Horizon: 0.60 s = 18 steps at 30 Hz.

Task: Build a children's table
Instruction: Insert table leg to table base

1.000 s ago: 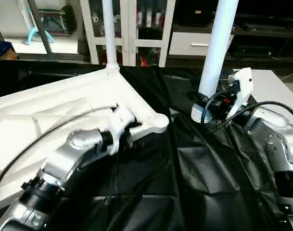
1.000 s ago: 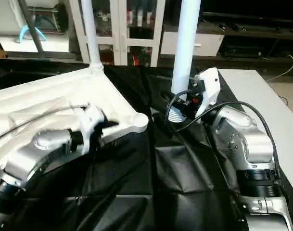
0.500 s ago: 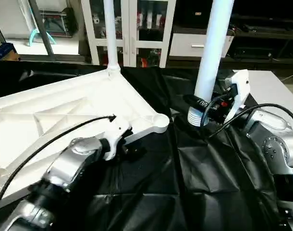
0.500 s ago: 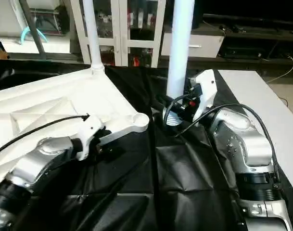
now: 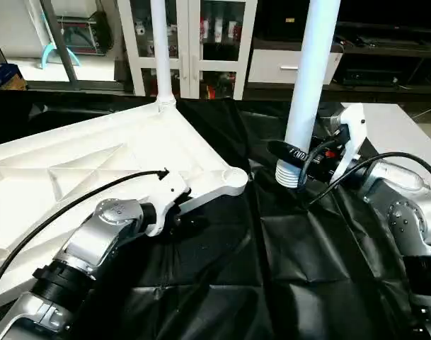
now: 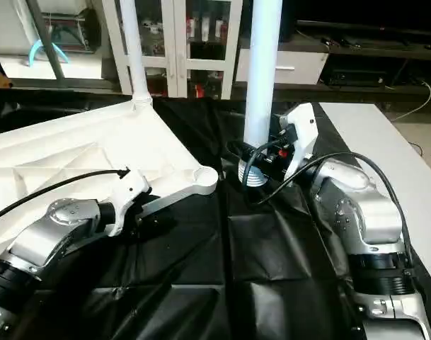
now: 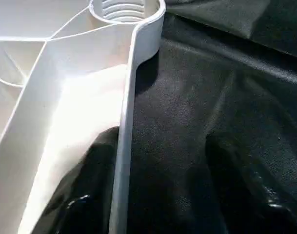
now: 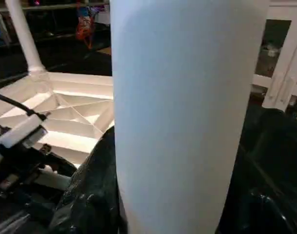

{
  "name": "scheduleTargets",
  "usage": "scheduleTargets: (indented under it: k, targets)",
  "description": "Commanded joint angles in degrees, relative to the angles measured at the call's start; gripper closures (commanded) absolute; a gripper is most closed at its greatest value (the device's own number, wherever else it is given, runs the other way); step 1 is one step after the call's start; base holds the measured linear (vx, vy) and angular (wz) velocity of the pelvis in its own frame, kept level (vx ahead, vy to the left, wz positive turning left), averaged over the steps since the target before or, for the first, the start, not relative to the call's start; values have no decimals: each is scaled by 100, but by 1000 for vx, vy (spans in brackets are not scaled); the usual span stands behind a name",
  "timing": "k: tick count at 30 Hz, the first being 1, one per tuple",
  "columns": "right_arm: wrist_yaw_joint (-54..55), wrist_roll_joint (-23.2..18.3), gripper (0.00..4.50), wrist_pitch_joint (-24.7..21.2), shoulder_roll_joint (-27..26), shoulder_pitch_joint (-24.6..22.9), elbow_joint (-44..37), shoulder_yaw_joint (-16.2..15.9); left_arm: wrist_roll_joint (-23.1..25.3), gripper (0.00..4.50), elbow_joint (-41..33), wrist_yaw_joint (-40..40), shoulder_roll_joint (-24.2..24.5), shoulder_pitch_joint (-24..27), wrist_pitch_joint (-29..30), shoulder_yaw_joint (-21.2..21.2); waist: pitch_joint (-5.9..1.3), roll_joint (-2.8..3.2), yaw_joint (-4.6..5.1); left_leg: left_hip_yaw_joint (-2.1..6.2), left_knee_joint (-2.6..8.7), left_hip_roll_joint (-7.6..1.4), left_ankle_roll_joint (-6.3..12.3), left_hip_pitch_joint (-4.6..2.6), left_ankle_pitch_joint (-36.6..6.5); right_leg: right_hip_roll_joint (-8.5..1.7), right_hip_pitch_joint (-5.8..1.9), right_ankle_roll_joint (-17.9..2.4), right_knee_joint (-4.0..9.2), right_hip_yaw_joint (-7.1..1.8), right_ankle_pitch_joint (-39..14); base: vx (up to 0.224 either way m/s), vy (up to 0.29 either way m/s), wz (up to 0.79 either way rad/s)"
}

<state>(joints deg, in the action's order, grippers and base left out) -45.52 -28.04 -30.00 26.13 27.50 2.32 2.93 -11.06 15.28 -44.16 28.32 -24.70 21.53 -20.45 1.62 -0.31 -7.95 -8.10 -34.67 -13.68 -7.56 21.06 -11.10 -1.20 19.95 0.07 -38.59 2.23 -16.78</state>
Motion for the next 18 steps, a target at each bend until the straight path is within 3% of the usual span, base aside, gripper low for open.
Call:
scheduleTargets:
  k: [1, 12, 17, 18]
  targets:
    - [-86, -150, 261, -100, 88, 117, -67, 149, 135, 195, 93, -7, 89, 43, 55, 107, -429, 38, 28, -70, 243, 93, -11, -53, 386, -405, -352, -936, 267, -228, 3117, 0, 0, 0]
    - [-182, -411, 261, -219, 38, 197, 101, 317, 202, 269, -19, -77, 25, 188, 124, 56, -394, 40, 17, -76, 249, 91, 30, -59, 275, -416, -316, -989, 285, -230, 2916, 0, 0, 0]
    - [-251, -782, 261, -586, 27, 255, 226, 554, 341, 294, -255, -147, 162, 393, 281, -25, -359, 53, 25, -77, 263, 83, 29, -60, 127, -424, -290, -1037, 314, -234, 2568, 0, 0, 0]
    - [-400, -1009, 261, -1026, 98, 222, 351, 571, 321, 303, -695, -190, 293, 634, 528, -81, -358, 62, 29, -69, 271, 75, 28, -65, 105, -430, -290, -1064, 309, -227, 2555, 0, 0, 0]
